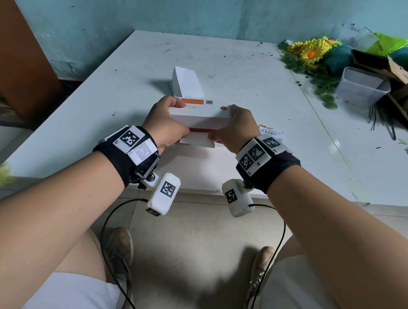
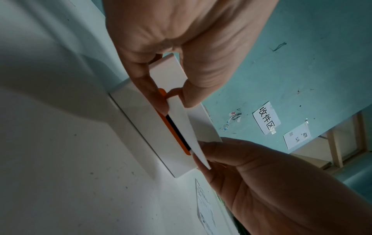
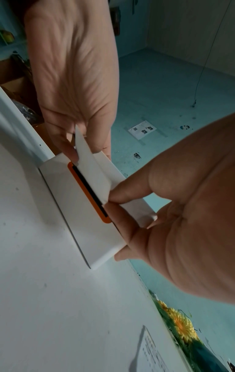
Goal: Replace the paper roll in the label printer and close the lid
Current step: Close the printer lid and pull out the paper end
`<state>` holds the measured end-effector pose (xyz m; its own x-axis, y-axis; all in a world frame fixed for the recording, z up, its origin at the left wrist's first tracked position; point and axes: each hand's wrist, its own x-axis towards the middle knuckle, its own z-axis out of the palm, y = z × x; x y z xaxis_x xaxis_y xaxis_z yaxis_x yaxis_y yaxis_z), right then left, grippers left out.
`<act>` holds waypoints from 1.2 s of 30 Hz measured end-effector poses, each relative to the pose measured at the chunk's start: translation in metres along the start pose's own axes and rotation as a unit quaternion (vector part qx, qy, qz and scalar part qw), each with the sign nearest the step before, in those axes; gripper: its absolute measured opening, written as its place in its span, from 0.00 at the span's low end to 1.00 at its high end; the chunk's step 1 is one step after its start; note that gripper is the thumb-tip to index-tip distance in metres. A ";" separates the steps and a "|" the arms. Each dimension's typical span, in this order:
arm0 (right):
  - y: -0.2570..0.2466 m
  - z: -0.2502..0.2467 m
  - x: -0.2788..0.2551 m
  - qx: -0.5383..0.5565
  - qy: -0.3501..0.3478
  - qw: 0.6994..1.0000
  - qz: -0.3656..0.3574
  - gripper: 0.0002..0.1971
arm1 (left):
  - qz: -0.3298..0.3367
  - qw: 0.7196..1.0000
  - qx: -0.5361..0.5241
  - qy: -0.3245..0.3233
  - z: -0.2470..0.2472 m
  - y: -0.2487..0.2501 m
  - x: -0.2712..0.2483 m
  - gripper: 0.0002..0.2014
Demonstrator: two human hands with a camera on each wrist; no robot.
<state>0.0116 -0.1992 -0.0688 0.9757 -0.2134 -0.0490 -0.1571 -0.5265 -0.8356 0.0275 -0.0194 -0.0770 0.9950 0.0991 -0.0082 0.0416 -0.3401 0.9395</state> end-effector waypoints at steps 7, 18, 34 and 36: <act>-0.004 0.004 -0.002 0.010 0.000 1.000 0.007 0.28 | 0.001 1.000 -0.011 0.003 0.002 -0.001 0.000 0.28; 0.001 -0.002 -0.002 0.000 -0.007 1.000 -0.001 0.30 | 0.002 1.000 0.011 0.016 0.003 0.000 0.000 0.30; -0.001 0.006 -0.008 0.038 0.002 0.999 -0.010 0.36 | -0.009 1.000 0.015 0.006 0.006 0.000 -0.004 0.29; -0.002 0.007 -0.010 0.045 0.006 0.999 -0.006 0.34 | -0.016 1.000 0.011 0.004 0.006 0.001 -0.004 0.30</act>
<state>0.0035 -0.1906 -0.0708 0.9754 -0.2177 -0.0336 -0.1315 -0.4534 -0.8816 0.0240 -0.0256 -0.0776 0.9924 0.1178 -0.0362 0.0764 -0.3575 0.9308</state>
